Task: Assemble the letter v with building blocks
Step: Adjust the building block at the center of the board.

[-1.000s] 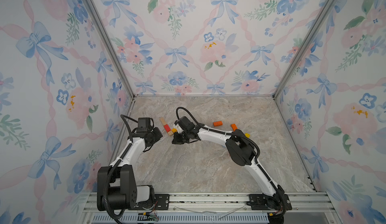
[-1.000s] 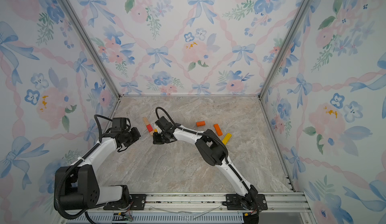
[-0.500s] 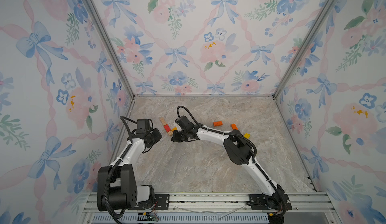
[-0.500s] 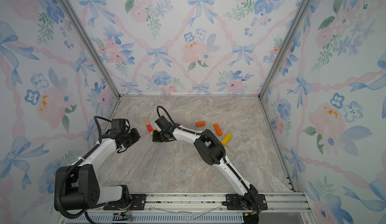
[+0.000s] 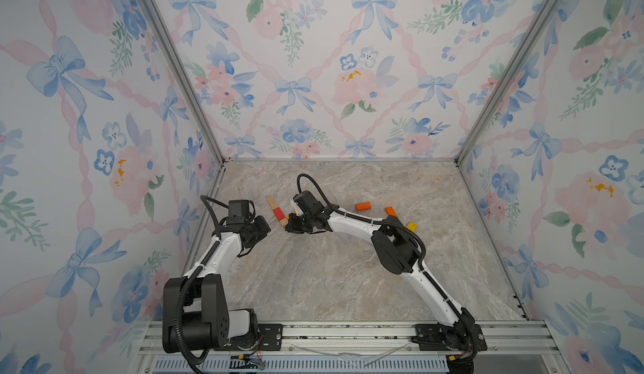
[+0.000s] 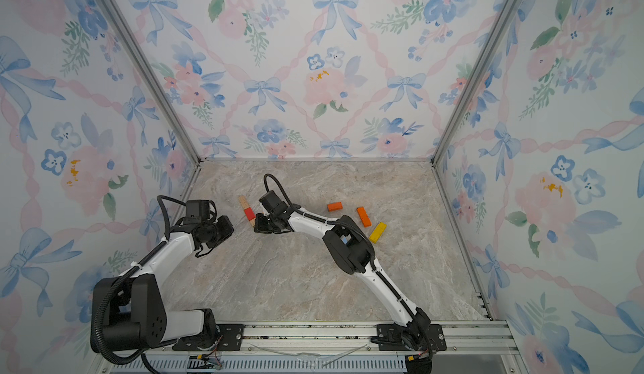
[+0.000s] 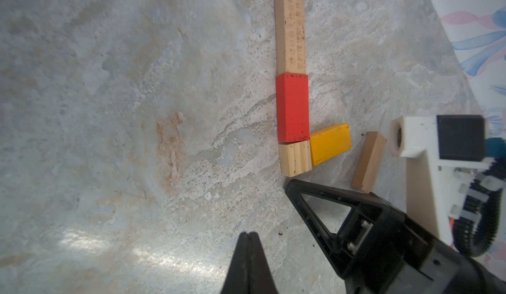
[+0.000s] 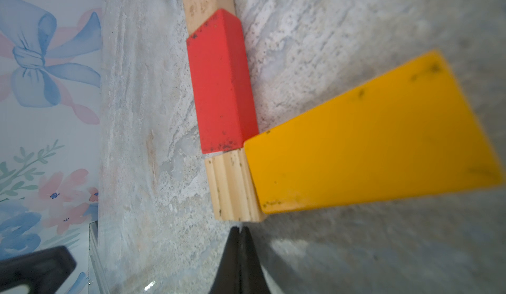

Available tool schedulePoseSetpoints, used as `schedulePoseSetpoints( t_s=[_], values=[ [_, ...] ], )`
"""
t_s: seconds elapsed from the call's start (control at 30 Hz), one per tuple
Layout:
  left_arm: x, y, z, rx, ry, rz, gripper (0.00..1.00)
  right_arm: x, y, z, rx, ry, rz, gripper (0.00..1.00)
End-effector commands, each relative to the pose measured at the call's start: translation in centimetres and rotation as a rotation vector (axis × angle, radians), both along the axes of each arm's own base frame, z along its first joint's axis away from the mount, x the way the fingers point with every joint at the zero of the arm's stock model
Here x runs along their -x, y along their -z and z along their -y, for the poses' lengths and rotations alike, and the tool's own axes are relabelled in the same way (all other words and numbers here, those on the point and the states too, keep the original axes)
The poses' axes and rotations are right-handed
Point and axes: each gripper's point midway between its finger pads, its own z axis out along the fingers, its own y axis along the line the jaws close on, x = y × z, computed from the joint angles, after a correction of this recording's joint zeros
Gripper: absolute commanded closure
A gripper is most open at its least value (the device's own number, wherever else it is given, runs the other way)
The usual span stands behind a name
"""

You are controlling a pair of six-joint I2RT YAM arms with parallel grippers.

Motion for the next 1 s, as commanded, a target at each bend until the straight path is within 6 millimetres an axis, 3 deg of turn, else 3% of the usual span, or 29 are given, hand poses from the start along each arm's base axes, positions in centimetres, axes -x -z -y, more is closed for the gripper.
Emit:
schedulePoseSetpoints(
  t_s=[0.0, 0.73, 0.97],
  values=[
    [0.8, 0.6, 0.1, 0.011, 0.008, -0.016, 1.0, -1.0, 1.6, 0.4, 0.021, 0.037, -0.014, 1.0],
    [1.1, 0.8, 0.2, 0.015, 0.004, -0.019, 1.0, -2.1, 1.6, 0.7, 0.022, 0.055, -0.01, 1.0],
    [1.1, 0.5, 0.2, 0.021, 0.002, -0.012, 1.0, -1.2, -0.7, 0.5, -0.028, 0.027, -0.022, 1.0]
  ],
)
